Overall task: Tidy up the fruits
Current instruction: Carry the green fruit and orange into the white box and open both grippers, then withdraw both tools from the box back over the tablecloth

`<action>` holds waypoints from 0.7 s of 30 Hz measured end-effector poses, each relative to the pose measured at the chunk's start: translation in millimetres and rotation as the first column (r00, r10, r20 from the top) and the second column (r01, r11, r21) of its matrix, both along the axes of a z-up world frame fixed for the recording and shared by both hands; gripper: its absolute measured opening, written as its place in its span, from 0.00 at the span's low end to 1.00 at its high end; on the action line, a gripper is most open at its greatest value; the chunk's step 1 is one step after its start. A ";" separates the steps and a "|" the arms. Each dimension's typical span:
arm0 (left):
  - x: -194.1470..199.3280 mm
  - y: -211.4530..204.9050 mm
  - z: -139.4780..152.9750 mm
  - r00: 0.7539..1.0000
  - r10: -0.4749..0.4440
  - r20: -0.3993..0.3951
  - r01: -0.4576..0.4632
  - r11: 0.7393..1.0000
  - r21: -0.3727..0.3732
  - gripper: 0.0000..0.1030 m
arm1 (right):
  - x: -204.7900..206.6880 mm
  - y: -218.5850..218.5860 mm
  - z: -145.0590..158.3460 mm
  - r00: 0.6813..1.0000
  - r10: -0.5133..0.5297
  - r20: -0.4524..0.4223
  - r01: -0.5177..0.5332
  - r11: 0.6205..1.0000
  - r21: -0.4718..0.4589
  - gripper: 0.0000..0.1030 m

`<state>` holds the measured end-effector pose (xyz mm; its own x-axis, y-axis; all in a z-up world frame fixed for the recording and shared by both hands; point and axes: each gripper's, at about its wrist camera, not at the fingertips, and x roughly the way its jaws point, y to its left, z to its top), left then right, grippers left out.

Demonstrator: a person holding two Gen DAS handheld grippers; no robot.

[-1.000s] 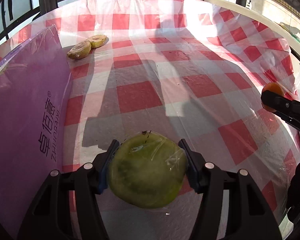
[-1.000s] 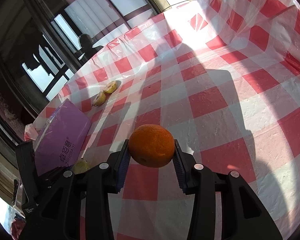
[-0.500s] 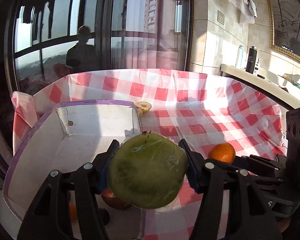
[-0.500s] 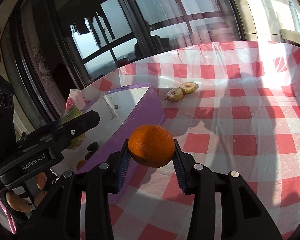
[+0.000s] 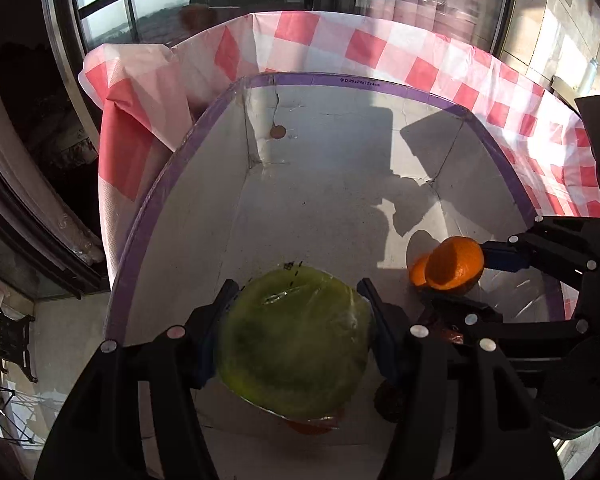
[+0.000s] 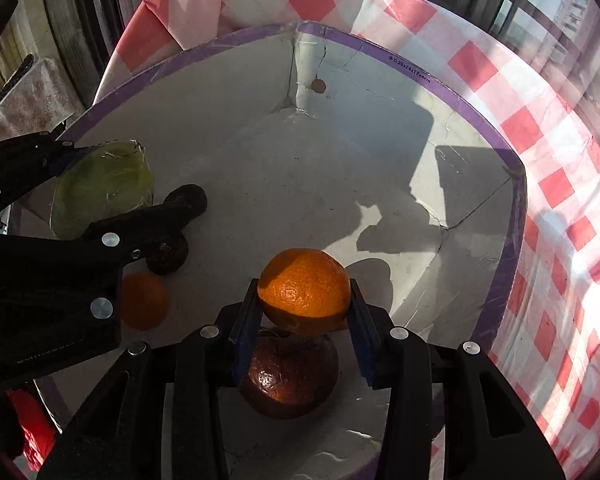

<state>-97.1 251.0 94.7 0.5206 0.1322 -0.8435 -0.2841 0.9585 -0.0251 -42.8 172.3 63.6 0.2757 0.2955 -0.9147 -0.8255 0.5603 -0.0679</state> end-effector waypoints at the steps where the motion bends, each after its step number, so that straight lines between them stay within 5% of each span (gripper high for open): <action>1: 0.8 1.1 -2.3 1.000 -0.007 -0.014 0.007 1.000 -0.013 0.59 | 2.8 3.5 -5.8 1.000 0.002 -0.014 -0.003 1.000 -0.031 0.41; 6: -1.9 4.8 -7.3 0.999 -0.007 -0.038 0.006 0.999 -0.031 0.61 | 8.1 1.9 -7.2 1.000 -0.008 -0.029 0.007 0.999 -0.042 0.45; 11: -5.2 15.7 -4.1 1.000 0.017 -0.016 -0.019 0.993 -0.116 0.86 | 8.5 -0.9 -4.3 0.999 0.003 -0.044 -0.003 1.000 -0.013 0.59; 17: -12.2 15.8 -2.5 0.999 0.048 -0.001 -0.048 0.989 -0.143 0.87 | 2.2 -6.9 1.3 1.000 -0.015 0.000 0.015 1.000 0.027 0.63; 21: -17.8 7.2 11.2 0.992 0.118 0.039 -0.115 0.991 -0.074 0.87 | -0.8 -24.3 18.0 0.996 -0.072 0.053 0.064 0.988 0.137 0.81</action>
<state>-114.8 258.2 105.8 0.5414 0.1348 -0.8299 -0.3911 0.9142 -0.1067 -43.6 148.0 81.7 0.3506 0.3941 -0.8496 -0.7822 0.6221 -0.0342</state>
